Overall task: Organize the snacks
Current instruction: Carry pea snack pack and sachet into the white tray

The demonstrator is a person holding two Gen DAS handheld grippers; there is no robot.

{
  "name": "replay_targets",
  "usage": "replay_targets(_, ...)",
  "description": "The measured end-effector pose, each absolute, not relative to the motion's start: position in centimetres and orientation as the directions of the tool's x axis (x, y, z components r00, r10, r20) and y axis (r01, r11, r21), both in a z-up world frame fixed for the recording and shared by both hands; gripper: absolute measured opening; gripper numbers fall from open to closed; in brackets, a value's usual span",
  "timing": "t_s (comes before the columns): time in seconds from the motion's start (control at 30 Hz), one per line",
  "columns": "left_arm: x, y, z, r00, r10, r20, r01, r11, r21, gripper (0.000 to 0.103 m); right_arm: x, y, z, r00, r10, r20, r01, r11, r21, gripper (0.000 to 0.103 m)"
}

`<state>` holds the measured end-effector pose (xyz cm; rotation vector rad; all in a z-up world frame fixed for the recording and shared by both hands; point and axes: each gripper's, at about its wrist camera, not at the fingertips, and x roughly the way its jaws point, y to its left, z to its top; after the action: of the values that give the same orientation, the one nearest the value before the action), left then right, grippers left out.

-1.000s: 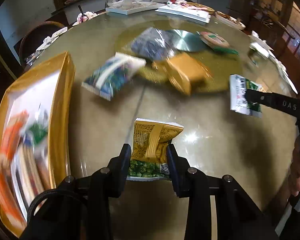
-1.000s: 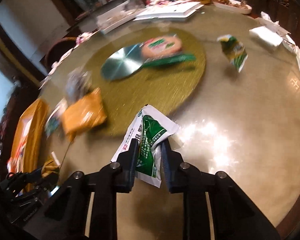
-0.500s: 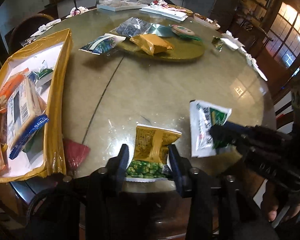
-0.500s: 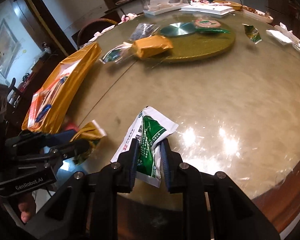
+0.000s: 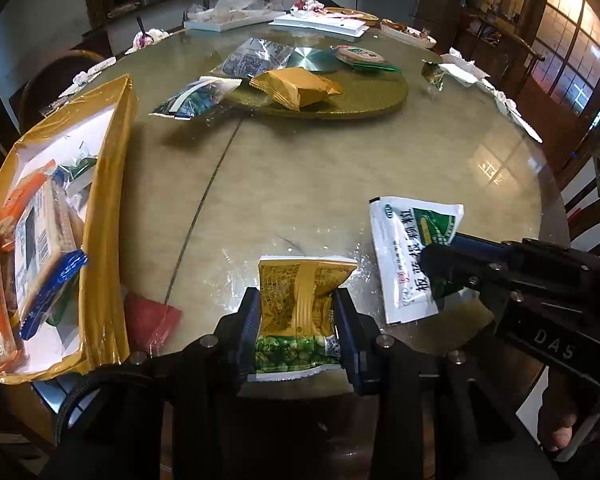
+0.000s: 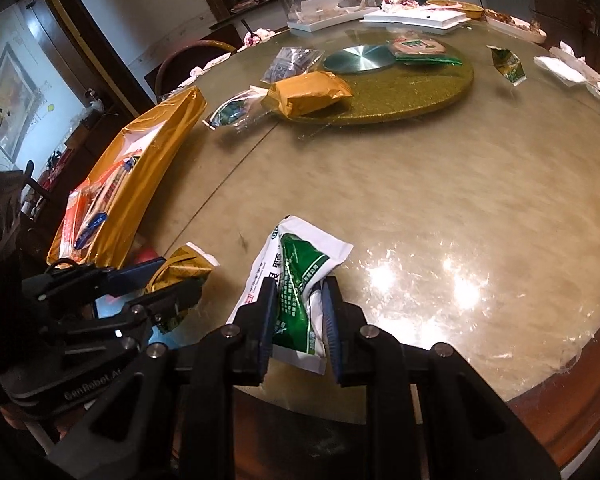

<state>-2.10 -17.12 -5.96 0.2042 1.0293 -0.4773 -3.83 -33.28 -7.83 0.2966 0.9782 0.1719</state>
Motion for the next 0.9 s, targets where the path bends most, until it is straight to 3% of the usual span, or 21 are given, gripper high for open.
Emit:
replay_targets(0.27,-1.9,-14.9,-4.9,0.458,-0.360,-0.813,0.421,0.893,-0.159,0.028,-4.0,-32.3,-7.1,0.585,0.290,-0.758,-0.035,0.942,0.333,0.016)
replay_targets(0.67,-1.9,-10.1,0.4,0.529,-0.454,-0.717,0.367,0.884,-0.289,0.028,-3.0,-29.3,-2.2,0.662,0.335,-0.671,-0.122,0.931,0.345,0.015)
replay_targets(0.9,0.3,-4.7,3.0,0.604,-0.403,-0.687,0.265,0.915,-0.304,0.028,0.7,-24.7,-0.5,0.626,0.430,-0.651,-0.240,0.900,0.364,0.015)
